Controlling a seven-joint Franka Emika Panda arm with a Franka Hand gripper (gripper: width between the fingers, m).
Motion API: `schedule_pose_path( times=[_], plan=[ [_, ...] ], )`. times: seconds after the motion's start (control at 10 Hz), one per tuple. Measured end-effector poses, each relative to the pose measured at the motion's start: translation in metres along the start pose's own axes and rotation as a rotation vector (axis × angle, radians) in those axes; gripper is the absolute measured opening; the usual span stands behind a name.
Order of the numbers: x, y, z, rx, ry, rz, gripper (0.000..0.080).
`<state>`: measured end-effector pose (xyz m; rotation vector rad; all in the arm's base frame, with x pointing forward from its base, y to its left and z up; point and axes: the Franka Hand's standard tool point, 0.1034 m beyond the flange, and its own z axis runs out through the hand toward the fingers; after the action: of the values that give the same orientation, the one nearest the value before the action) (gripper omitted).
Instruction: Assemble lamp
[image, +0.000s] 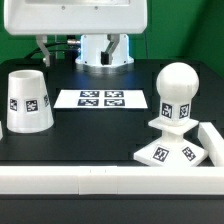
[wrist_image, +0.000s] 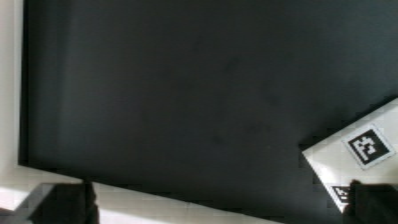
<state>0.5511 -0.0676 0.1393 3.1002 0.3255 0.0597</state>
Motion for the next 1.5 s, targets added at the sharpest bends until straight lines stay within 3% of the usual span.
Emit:
schedule_pose_path(
  times=[0.4,0.5,0.7,1.0,1.5],
  plan=[
    [-0.001,0.0,0.001,0.0,0.001,-0.002,0.0699],
    [-0.009,0.001,0.003,0.0,0.0,0.002,0.0699],
    [-0.044,0.013,-0.002,0.006,-0.011,-0.04,0.0699],
    [-0.08,0.032,-0.006,0.007,-0.011,-0.04,0.0699],
    [-0.078,0.03,-0.005,0.007,-0.012,-0.047,0.0699]
  ],
)
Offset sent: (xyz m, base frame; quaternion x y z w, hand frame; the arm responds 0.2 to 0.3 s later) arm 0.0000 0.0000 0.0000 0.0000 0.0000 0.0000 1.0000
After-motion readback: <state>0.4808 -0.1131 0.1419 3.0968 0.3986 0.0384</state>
